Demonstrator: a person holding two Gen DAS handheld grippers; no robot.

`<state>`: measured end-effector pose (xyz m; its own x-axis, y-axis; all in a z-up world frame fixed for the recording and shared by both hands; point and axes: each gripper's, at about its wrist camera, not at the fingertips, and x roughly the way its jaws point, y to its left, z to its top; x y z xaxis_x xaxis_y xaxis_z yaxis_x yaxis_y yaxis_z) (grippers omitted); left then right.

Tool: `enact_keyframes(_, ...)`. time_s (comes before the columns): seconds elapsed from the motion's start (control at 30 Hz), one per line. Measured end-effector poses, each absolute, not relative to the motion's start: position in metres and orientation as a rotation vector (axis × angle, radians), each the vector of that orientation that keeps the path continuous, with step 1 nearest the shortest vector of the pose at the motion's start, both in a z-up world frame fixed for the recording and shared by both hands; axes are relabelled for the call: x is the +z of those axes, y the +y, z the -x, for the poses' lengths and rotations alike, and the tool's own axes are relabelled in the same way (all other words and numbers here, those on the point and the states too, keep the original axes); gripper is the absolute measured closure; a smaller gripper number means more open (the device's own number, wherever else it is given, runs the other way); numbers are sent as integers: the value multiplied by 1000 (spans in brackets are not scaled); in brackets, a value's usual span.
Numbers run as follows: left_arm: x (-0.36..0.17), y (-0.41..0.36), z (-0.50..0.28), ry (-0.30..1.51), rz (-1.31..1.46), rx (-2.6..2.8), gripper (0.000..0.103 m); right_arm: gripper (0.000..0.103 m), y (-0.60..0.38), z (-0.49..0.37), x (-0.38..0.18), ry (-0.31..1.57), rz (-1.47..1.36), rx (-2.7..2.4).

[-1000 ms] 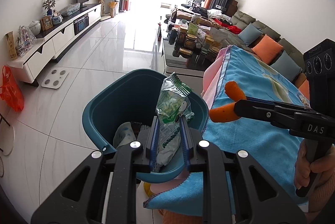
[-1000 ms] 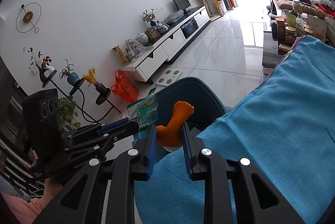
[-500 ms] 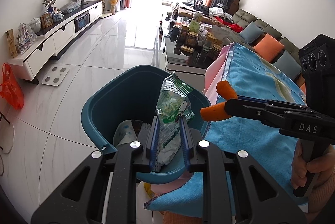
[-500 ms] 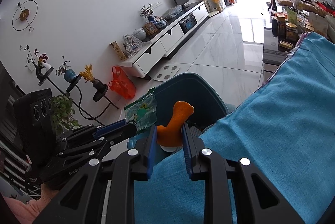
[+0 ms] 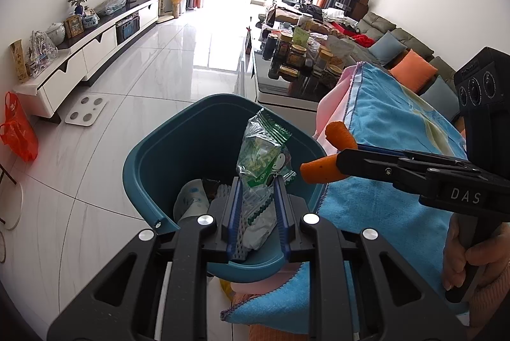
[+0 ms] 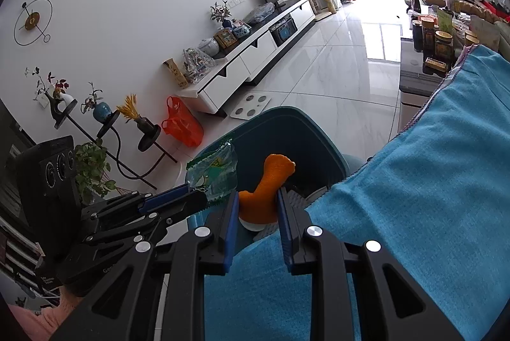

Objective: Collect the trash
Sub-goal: 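Open the left gripper to drop the wrapper while the right gripper releases the peel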

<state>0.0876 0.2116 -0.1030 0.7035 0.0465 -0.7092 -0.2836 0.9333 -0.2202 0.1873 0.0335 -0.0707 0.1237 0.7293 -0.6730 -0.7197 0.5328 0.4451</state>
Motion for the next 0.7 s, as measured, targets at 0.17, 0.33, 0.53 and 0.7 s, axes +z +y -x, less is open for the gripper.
enact_keyframes(0.17, -108, 213, -92, 782, 332, 193, 81, 81, 41, -190, -71, 994, -1, 1048)
enact_keyframes(0.33, -115, 218, -96, 801, 353, 191, 80, 81, 49, -194, -76, 1013, 5, 1038)
enact_keyframes(0.53, -124, 222, -103, 814, 374, 197, 79, 79, 58, -197, -82, 1030, 21, 1023)
enact_keyframes(0.7, -133, 230, -109, 825, 407, 202, 55, 76, 58, -203, -85, 1046, -10, 1014)
